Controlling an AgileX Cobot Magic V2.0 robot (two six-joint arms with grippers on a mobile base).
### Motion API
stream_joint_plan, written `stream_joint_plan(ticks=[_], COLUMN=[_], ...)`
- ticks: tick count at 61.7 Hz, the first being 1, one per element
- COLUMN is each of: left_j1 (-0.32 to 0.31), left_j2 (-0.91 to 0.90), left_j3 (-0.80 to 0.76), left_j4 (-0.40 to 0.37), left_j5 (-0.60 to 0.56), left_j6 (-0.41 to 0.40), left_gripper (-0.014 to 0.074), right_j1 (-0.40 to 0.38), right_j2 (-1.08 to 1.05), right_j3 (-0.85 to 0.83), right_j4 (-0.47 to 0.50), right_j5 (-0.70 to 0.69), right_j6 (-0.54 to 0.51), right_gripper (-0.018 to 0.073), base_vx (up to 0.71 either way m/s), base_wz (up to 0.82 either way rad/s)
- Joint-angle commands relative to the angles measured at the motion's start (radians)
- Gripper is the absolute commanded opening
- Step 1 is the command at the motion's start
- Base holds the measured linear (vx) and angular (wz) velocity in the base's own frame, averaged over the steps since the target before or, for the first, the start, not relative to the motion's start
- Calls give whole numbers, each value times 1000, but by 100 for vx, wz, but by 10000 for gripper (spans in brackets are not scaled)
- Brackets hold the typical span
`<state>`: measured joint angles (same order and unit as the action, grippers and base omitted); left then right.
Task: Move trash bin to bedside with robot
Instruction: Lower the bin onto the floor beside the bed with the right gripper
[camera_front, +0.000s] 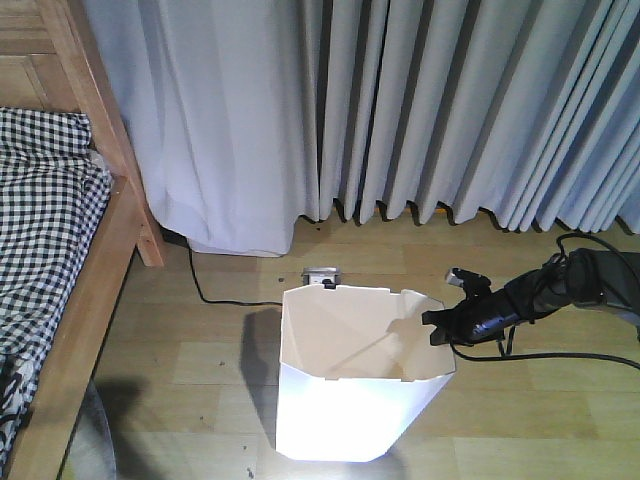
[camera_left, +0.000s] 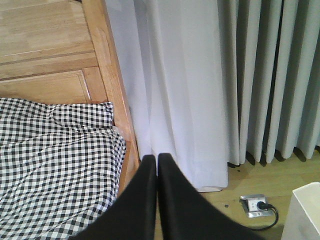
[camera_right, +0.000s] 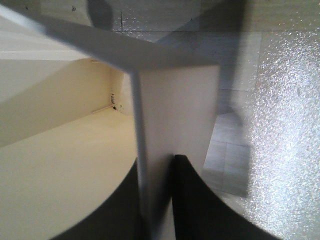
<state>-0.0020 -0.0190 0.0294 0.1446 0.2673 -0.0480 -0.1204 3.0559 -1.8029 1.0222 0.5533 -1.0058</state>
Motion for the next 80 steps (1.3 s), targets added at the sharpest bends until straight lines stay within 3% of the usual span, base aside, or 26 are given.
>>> stream_joint_plan(ticks=[1,35,42,80], left_j1=[-6,-6,-6,-6], left_j2=[-9,-9,-9,-9], left_j3=[28,28,28,28], left_j4=[-4,-4,-4,-4], left_j5=[-74,-74,-74,-74], left_j6=[-8,-8,-8,-8], left_gripper=[-6,-6,-6,-6], right_j1=[-4,-5,-5,-3], right_j2=[-67,38,52,65], right_j3=[-49,-191,-212,-214], right_j4=[70,16,-4,4], right_j5=[141,204,182,94], right_j6=[18,-10,40,36], right_gripper=[-6,43,60,264], base_vx=[0,0,0,0], base_wz=[0,0,0,0])
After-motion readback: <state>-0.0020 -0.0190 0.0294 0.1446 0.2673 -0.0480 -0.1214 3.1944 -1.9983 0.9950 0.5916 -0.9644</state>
